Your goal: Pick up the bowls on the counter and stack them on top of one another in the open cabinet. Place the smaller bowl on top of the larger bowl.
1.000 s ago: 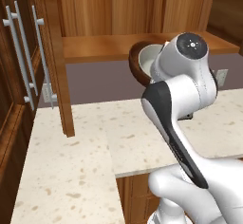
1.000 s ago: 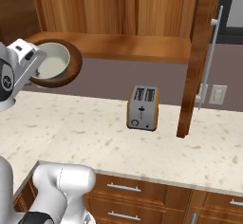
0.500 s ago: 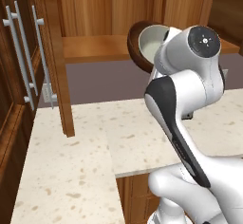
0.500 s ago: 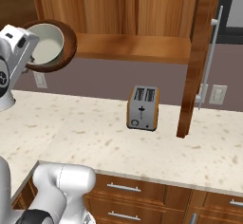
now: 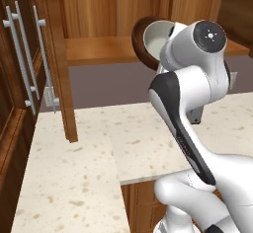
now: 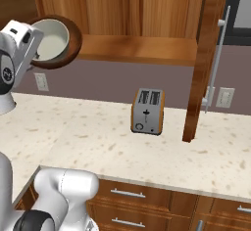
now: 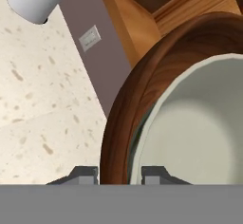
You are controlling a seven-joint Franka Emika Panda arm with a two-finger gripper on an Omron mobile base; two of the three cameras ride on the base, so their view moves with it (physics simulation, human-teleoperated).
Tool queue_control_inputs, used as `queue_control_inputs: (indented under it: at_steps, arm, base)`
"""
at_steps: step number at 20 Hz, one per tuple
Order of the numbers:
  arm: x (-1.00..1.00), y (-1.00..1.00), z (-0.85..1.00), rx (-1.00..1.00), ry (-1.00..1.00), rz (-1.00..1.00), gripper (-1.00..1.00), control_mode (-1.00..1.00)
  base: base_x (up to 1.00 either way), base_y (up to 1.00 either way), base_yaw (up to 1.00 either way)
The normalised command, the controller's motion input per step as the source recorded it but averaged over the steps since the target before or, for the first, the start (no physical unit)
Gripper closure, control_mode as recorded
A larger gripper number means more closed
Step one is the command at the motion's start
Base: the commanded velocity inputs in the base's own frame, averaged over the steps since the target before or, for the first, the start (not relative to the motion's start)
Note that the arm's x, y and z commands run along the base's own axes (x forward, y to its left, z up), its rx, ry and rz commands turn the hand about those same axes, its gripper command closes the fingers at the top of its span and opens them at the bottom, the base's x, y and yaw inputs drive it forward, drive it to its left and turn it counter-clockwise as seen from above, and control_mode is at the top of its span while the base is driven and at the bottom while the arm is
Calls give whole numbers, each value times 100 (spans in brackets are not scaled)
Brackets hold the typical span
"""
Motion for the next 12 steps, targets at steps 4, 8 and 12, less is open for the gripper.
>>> queue_control_inputs:
  at_steps: [4, 8, 12]
  arm:
    - [30, -3, 6, -2, 0, 0, 100, -100]
    - [34, 0, 3, -3, 0, 1, 100, -100]
    - [38, 0, 3, -2, 0, 1, 100, -100]
  base:
    - [0, 0, 0]
    - [0, 0, 0]
    - [0, 0, 0]
